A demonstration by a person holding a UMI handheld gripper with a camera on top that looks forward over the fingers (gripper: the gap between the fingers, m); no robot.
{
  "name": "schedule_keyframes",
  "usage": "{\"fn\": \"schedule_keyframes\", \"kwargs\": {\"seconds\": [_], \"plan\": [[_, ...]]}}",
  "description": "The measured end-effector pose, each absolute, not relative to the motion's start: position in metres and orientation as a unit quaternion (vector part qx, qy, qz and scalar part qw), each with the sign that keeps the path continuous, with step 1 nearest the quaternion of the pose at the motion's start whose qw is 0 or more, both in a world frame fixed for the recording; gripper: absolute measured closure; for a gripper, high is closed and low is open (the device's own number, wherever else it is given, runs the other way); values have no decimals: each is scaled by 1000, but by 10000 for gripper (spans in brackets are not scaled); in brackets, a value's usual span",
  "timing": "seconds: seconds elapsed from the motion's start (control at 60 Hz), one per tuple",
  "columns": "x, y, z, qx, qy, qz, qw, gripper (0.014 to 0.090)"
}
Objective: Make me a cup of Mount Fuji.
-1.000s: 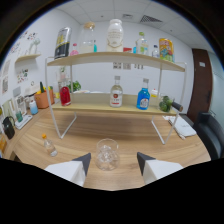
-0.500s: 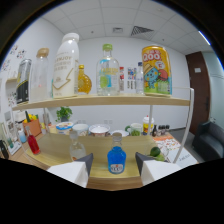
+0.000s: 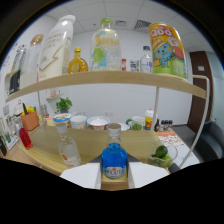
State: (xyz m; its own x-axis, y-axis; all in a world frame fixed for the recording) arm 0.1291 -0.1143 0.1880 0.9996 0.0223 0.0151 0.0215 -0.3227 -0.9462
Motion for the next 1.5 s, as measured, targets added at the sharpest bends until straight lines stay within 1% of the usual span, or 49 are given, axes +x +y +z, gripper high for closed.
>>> {"fn": "schedule_keyframes", "kwargs": {"seconds": [0.15, 0.233, 0.3, 0.45, 0.517, 0.633, 0.75, 0.867, 0.967, 1.133, 1.35, 1.433, 1.5], "plan": [[128, -139, 218, -797, -11, 8, 603, 691], [125, -161, 218, -797, -8, 18, 604, 691], [123, -178, 202, -805, -10, 17, 594, 693], [121, -212, 140, -837, -12, 5, 547, 693], [123, -218, 117, -846, -52, -38, 529, 694], [123, -217, 105, -832, -155, -126, 518, 695], [123, -208, 112, -790, -265, -219, 508, 692], [123, -197, 119, -723, -376, -311, 490, 695], [120, -192, 123, -660, -458, -372, 465, 695], [118, -188, 126, -553, -567, -459, 403, 695], [114, -183, 119, -469, -634, -520, 328, 693], [114, -184, 115, -457, -644, -528, 314, 693], [113, -183, 114, -455, -645, -529, 312, 693]]}}
